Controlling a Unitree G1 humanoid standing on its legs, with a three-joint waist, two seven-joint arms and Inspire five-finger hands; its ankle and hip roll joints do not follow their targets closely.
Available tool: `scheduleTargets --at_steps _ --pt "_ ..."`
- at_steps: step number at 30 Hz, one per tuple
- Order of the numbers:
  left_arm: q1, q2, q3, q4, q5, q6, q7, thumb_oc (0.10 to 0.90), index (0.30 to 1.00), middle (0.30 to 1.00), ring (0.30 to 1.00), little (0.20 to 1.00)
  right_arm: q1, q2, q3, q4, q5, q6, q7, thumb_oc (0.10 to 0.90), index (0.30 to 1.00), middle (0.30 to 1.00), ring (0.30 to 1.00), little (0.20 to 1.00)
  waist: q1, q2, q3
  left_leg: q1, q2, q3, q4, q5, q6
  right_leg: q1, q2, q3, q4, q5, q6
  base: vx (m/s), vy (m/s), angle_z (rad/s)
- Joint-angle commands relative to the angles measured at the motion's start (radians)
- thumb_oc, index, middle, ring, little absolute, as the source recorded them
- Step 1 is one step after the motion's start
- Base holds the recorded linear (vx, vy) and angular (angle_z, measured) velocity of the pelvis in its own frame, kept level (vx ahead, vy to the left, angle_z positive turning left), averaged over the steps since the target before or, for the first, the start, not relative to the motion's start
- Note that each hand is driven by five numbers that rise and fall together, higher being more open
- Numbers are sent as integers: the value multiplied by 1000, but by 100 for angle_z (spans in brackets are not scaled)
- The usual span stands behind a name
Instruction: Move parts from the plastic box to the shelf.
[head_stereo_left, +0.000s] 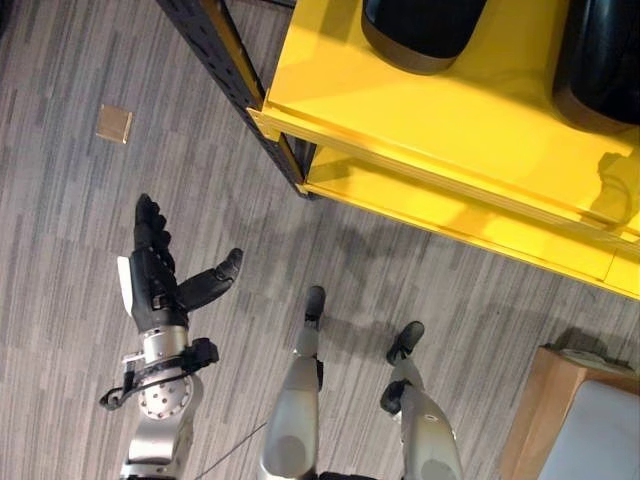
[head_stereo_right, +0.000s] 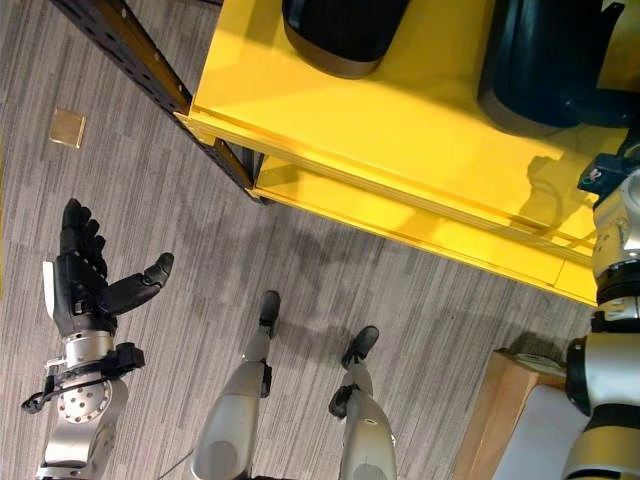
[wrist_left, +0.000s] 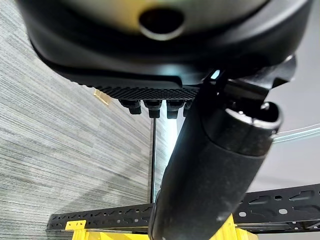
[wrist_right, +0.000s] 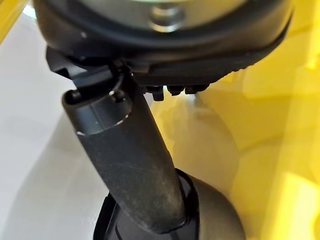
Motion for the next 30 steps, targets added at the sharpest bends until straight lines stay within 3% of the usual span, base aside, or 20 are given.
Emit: scheduleTargets --at_steps 1,19,25,30 --pt "16 28 40 -94 -10 -79 23 900 1000 1000 1000 1000 -112 -58 57 -1 0 -61 -50 900 1000 1000 1000 1000 -14 -56 -28 142 57 39 -31 -108 -54 144 -53 18 36 -99 86 0 0 0" --pt "18 34 52 -91 -10 -79 25 900 1000 1000 1000 1000 -142 -103 95 -59 -31 -70 -61 900 1000 1000 1000 1000 -22 -75 -38 165 62 43 -31 -111 -53 160 -47 22 38 -100 85 0 0 0" --pt "28 56 76 -96 0 -82 21 900 1000 1000 1000 1000 -229 -201 144 -174 -45 -105 -97 900 1000 1000 1000 1000 -28 -97 -63 181 64 41 -31 -114 -55 175 -44 24 38 -100 85 0 0 0" --pt "36 59 99 -94 -8 -80 11 900 1000 1000 1000 1000 -204 -224 100 -303 10 -141 -100 900 1000 1000 1000 1000 -37 -112 -97 202 66 38 -31 -117 -56 199 -40 19 38 -103 84 0 0 0"
